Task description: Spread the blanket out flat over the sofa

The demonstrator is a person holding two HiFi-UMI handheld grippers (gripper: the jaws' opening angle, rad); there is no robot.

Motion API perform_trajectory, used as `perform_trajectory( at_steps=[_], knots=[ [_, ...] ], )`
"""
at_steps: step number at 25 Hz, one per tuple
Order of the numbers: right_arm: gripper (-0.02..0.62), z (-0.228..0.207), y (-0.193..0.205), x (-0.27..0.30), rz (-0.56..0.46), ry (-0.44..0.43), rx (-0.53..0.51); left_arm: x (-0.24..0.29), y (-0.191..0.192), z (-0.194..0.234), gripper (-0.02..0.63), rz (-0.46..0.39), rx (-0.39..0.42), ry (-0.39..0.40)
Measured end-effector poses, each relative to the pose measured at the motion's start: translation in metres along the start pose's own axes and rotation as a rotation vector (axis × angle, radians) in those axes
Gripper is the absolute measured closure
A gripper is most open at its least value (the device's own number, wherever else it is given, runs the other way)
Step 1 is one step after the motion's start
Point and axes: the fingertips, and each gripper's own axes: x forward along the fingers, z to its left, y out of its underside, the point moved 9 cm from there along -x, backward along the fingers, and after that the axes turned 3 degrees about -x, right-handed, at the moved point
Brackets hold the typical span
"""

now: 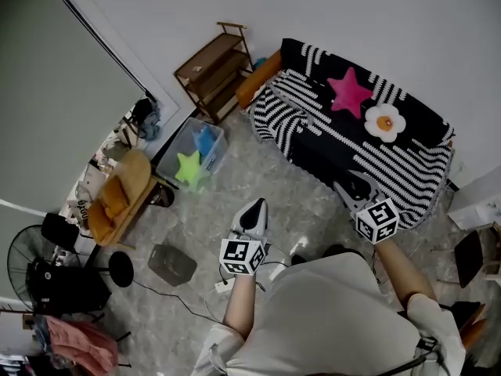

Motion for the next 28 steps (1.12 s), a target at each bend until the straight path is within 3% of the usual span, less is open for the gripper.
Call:
perform_trajectory(
  at_steps=[15, 28],
  knots=[
    [0.436, -0.001, 0.003, 0.055, 0.04, -0.028, -0.004, 0.013, 0.002, 0.045, 0.588, 0.01, -0.018, -0.037],
    [0.436, -0.083, -0.01, 0.176, 0.064, -0.089, 0.001, 0.123, -0.023, 0.099, 0.588, 0.026, -0.035, -0.092]
  ],
)
